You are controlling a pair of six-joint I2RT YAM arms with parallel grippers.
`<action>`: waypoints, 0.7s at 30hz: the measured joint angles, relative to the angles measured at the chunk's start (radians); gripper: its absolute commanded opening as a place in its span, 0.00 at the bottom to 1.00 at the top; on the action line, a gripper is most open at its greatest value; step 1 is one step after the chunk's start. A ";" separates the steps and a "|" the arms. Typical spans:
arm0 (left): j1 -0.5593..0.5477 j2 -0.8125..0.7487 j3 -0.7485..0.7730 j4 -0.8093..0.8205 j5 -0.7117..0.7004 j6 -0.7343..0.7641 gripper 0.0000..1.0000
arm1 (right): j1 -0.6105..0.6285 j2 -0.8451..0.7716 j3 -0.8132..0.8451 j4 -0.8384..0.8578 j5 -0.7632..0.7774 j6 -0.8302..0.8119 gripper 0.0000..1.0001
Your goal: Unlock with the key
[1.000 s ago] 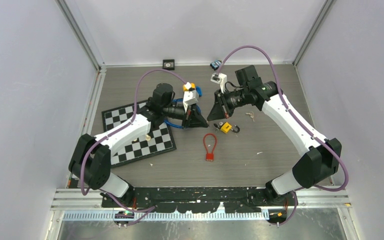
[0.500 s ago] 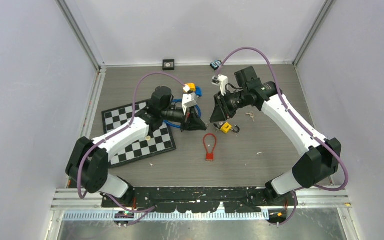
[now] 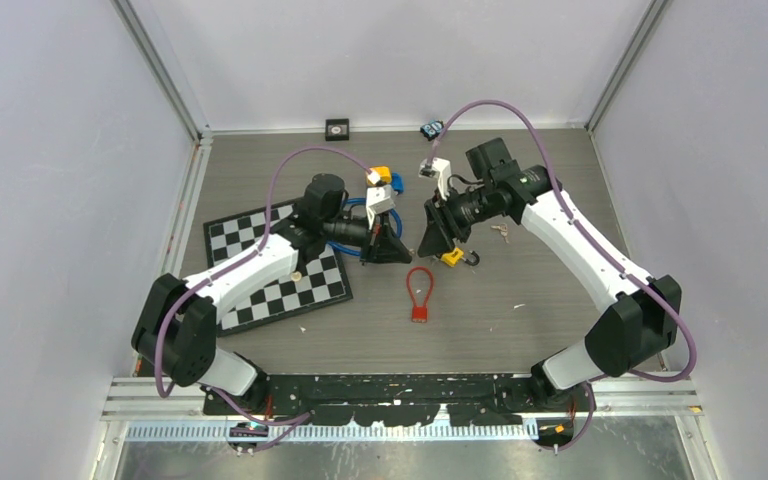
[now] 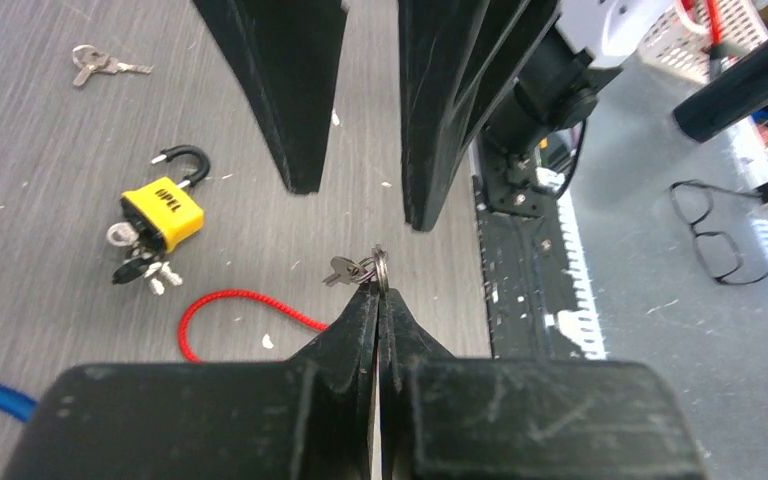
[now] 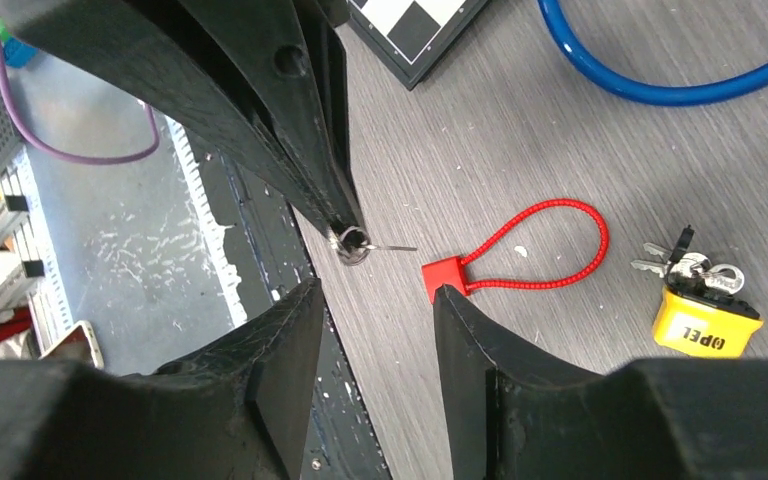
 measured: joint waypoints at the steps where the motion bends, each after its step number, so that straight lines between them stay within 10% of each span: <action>1: 0.000 0.000 -0.003 0.015 0.008 -0.016 0.00 | 0.002 0.000 -0.008 0.003 -0.003 -0.010 0.52; 21: 0.000 -0.007 -0.124 0.565 0.208 -0.456 0.00 | 0.007 -0.087 -0.178 0.165 -0.105 -0.081 0.53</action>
